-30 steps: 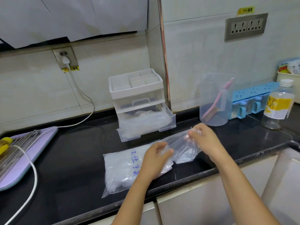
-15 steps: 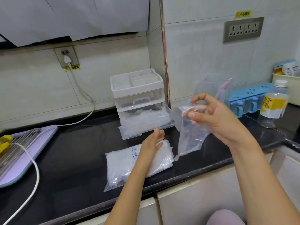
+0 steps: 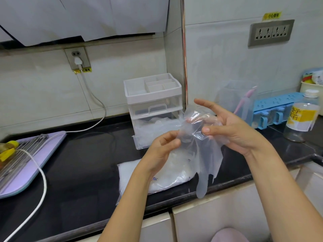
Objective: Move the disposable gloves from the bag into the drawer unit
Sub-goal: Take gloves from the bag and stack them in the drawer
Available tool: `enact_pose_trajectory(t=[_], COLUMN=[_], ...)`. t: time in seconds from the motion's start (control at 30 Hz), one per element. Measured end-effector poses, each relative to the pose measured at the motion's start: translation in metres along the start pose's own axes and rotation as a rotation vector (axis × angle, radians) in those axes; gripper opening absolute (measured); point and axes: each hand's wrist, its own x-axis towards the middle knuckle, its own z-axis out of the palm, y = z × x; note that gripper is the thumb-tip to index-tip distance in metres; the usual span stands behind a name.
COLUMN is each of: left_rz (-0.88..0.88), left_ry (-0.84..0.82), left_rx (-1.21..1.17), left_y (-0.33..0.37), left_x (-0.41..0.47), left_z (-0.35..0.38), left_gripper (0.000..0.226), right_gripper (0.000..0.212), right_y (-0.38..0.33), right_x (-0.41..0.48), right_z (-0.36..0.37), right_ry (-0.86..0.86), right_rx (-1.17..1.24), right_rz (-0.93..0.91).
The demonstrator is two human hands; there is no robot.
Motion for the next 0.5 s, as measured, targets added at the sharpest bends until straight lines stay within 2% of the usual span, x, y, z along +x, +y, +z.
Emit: enact_pose_trajectory(t=[0.07, 0.13, 0.17, 0.37, 0.43, 0.5], left_rz=[-0.030, -0.046, -0.048, -0.048, -0.085, -0.132], left_ry=[0.056, 0.107, 0.124, 0.133, 0.102, 0.064], left_rx=[0.108, 0.185, 0.220, 0.471, 0.505, 0.531], left_y=[0.005, 0.013, 0.019, 0.044, 0.046, 0.048], left_x=[0.001, -0.001, -0.002, -0.012, -0.014, -0.014], left_z=[-0.002, -0.005, -0.006, -0.012, -0.015, -0.021], left_gripper=[0.028, 0.006, 0.003, 0.020, 0.019, 0.014], right_gripper=[0.071, 0.068, 0.065, 0.041, 0.039, 0.029], right_y=[-0.001, -0.005, -0.008, -0.022, -0.025, -0.025], right_x=[0.004, 0.009, 0.014, 0.036, 0.042, 0.048], right_z=[-0.002, -0.006, -0.008, -0.012, -0.011, -0.009], right_ry=[0.071, 0.107, 0.093, -0.021, -0.050, -0.081], right_rx=[-0.078, -0.137, -0.172, -0.507, -0.614, -0.697], right_rz=[0.034, 0.101, 0.141, 0.258, 0.279, 0.273])
